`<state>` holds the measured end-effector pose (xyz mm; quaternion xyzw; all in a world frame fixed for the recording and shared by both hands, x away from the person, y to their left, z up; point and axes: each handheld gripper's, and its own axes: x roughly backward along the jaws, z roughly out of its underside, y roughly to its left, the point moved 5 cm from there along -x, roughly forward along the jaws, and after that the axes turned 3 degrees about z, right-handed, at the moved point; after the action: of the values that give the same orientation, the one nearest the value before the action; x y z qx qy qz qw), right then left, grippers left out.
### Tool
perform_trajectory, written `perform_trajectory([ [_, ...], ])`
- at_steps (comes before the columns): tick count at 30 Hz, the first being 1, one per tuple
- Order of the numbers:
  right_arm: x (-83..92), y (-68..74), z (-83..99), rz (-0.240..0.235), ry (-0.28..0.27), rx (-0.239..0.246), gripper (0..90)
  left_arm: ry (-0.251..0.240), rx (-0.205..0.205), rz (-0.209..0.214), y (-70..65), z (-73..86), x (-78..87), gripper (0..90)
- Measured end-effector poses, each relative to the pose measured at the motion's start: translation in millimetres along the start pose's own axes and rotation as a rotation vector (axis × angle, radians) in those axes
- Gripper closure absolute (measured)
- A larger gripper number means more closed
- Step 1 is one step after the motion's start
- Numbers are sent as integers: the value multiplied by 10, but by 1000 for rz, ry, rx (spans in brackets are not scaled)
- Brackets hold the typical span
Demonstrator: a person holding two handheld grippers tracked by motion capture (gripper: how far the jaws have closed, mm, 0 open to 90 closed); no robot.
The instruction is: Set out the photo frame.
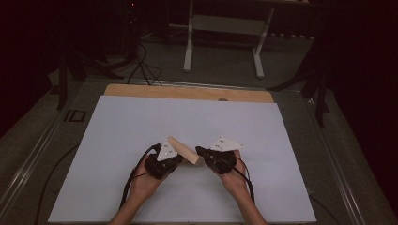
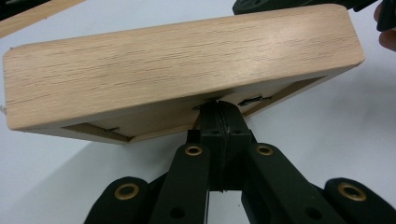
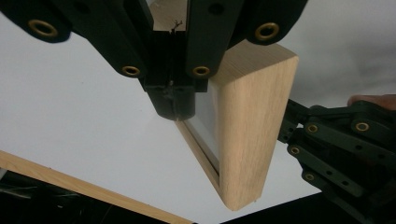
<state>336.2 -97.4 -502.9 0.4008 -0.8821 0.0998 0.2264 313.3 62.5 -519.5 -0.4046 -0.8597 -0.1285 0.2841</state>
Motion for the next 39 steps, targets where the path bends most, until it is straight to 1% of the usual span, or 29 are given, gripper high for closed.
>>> perform_trajectory([
  [9, -50, -51, 74, 8, 28, -13, 898, 3, 7, -4, 28, -9, -25, 897],
  [15, -61, -33, 148, 13, 53, 5, 898, 0, 20, -15, 67, -12, -46, 897],
  [19, -67, -3, 199, 20, 80, 38, 897, 1, 31, -27, 90, -9, -58, 897],
  [21, -70, 15, 225, 17, 89, 42, 897, 1, 32, -29, 104, -8, -61, 897],
  [35, -76, 132, 251, -3, 101, 73, 896, -6, 54, -41, 171, -18, -85, 897],
  [39, -78, 170, 249, -11, 102, 81, 896, -15, 67, -43, 188, -22, -98, 897],
])
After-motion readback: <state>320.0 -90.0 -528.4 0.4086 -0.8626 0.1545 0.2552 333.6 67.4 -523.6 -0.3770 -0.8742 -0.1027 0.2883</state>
